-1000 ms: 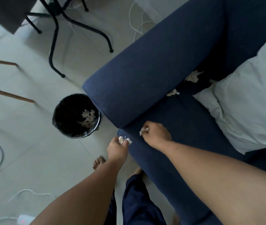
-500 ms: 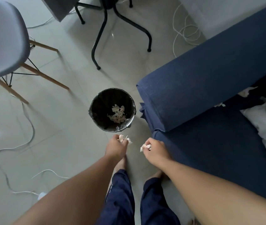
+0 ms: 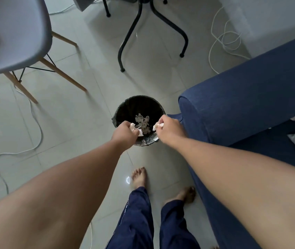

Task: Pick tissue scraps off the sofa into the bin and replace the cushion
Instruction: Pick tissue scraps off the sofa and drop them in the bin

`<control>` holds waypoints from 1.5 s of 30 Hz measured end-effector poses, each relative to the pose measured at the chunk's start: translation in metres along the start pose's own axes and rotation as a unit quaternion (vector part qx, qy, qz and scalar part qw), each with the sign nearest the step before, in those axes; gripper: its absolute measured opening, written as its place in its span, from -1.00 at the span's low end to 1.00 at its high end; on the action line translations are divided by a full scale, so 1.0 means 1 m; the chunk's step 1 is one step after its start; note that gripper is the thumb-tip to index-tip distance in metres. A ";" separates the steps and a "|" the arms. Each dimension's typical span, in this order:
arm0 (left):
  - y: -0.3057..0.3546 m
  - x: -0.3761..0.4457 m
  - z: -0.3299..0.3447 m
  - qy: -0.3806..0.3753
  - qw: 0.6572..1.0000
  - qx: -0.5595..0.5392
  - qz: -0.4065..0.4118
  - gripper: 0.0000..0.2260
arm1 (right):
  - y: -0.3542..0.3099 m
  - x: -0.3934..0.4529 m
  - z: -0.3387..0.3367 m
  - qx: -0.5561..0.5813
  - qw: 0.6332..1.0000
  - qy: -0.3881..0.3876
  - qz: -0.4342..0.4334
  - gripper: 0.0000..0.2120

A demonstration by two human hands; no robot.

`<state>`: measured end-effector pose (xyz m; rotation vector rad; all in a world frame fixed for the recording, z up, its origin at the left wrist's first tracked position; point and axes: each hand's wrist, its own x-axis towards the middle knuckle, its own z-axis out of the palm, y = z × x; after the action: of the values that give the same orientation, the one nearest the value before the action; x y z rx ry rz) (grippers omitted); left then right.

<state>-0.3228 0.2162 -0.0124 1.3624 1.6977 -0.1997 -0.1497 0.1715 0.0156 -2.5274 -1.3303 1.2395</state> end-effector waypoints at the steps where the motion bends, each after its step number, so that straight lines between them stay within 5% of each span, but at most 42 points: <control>1: 0.000 0.004 -0.003 0.000 1.000 -0.003 0.005 -0.68 | -0.005 0.003 -0.001 -0.003 1.000 0.004 -0.001 -0.87; 11: 0.000 0.017 -0.014 0.012 0.995 0.099 -0.005 -0.52 | -0.034 0.018 0.003 0.001 0.999 0.021 0.026 -0.83; 24: -0.019 0.009 -0.019 -0.011 0.989 0.149 -0.012 -0.61 | -0.047 0.009 0.005 -0.012 0.999 -0.020 0.037 -0.69; 33: 0.024 -0.030 -0.012 -0.032 0.985 0.167 0.029 -0.69 | -0.029 -0.033 -0.024 0.054 0.997 -0.012 0.051 -0.62; 45: 0.094 -0.112 0.020 -0.082 0.948 0.283 0.118 -0.58 | 0.071 -0.134 -0.071 0.075 0.991 0.055 0.094 -0.83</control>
<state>-0.2371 0.1618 0.0952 1.8949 1.3701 -0.6839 -0.0969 0.0545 0.1227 -2.6182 -0.9571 1.1612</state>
